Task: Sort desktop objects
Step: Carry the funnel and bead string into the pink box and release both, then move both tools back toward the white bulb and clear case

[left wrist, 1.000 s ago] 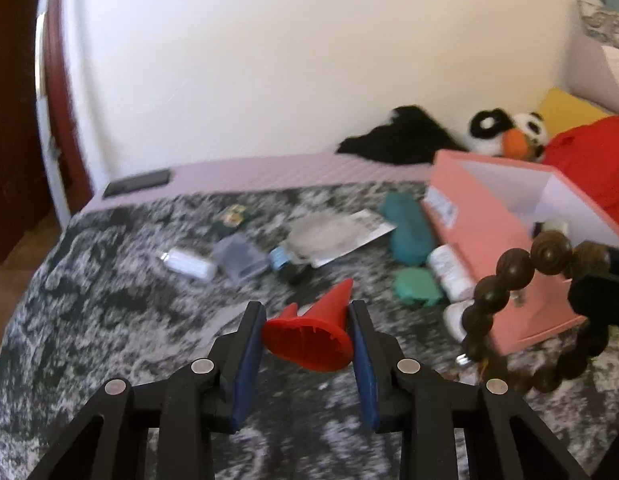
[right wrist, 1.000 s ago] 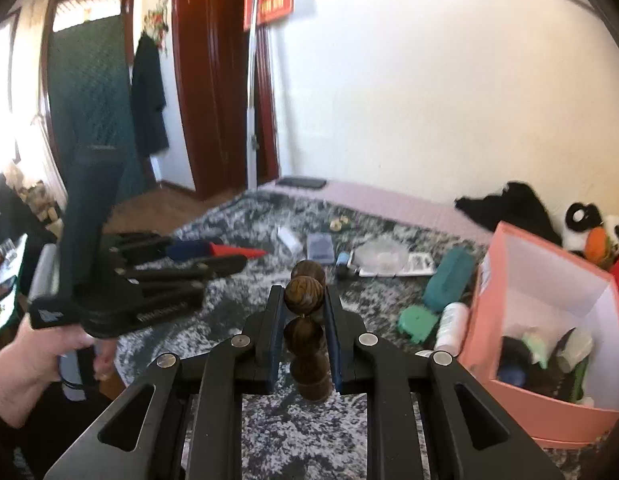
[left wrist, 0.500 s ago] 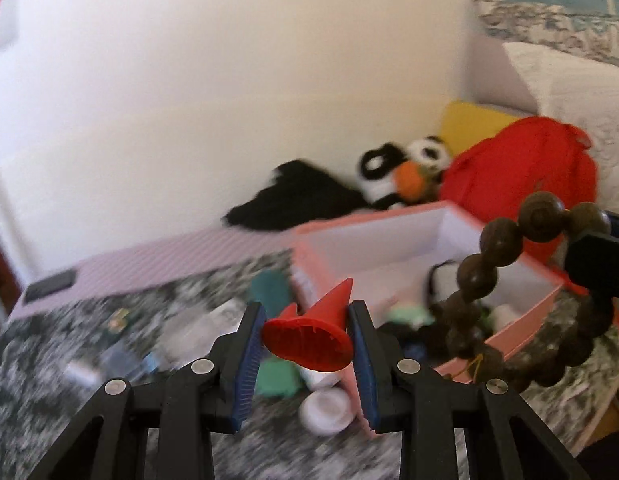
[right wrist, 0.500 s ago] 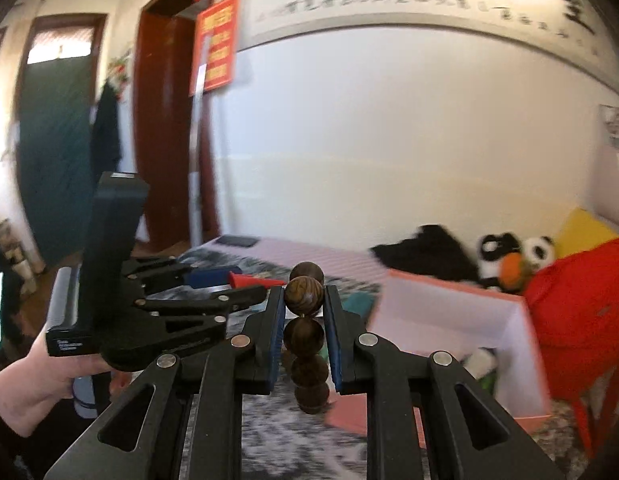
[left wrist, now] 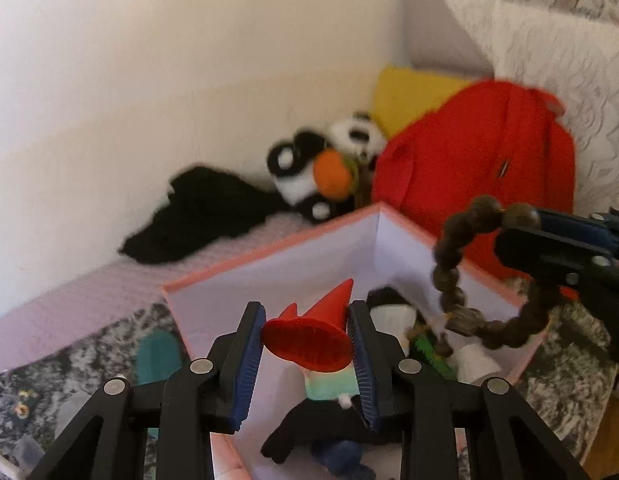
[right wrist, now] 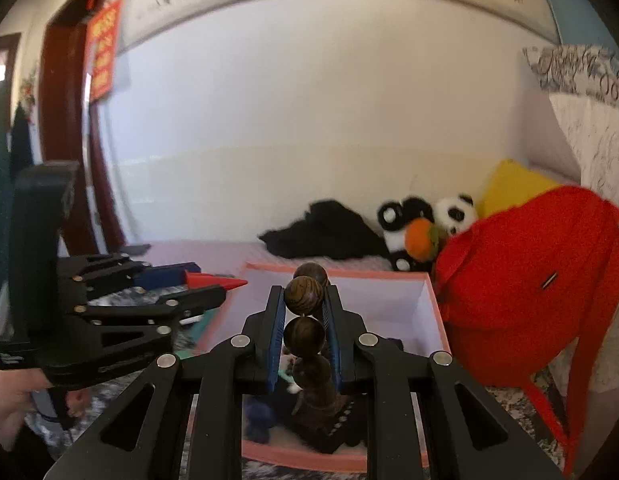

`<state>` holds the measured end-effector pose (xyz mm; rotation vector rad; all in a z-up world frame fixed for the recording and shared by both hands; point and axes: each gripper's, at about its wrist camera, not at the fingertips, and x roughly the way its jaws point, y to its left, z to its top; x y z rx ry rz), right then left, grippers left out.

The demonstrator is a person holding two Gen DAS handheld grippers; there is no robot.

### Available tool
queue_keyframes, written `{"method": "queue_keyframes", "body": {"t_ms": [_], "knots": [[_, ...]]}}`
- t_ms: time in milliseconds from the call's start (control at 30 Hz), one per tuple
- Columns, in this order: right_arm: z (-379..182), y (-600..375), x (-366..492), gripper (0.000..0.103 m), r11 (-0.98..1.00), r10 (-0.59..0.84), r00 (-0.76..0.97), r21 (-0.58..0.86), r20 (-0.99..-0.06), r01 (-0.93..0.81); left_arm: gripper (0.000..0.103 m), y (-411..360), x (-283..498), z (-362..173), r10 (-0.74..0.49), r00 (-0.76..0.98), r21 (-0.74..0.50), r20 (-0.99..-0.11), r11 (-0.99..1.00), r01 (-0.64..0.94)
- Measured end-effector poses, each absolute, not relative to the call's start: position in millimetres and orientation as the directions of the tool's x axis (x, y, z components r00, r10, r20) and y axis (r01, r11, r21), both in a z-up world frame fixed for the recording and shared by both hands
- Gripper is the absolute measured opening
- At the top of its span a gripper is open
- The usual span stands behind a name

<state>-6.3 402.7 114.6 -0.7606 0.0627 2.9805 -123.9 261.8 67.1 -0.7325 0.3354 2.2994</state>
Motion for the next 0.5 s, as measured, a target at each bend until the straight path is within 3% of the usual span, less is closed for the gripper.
{"method": "queue_keyframes", "body": {"t_ms": [33,67,100,133,500], "knots": [[108.4,407.4,-13.6,0.033,-0.995,0.075,-0.868,0.019,-0.492,-0.096,0.061,264.3,-129.2,62.0,0.528,-0.602,0.035,-0.599,-0.734,-0.678],[104.1,410.4,-17.3,0.046,-0.993,0.098,-0.867,0.015,-0.489,-0.121,0.084,263.6,-131.8,58.1,0.516,-0.618,0.042,-0.593,-0.747,-0.664],[99.8,413.4,-21.1,0.072,-0.989,0.122,-0.866,0.012,-0.486,-0.146,0.091,260.9,-132.9,54.8,0.501,-0.643,0.056,-0.579,-0.763,-0.644],[96.5,415.4,-23.8,0.079,-0.986,0.141,-0.867,0.009,-0.478,-0.165,0.091,258.0,-132.9,52.4,0.491,-0.661,0.066,-0.568,-0.773,-0.631],[99.3,372.8,-14.8,0.080,-0.993,0.085,-0.880,0.033,-0.468,-0.113,0.091,181.1,-119.1,45.9,0.408,-0.698,0.049,-0.588,-0.843,-0.535]]}}
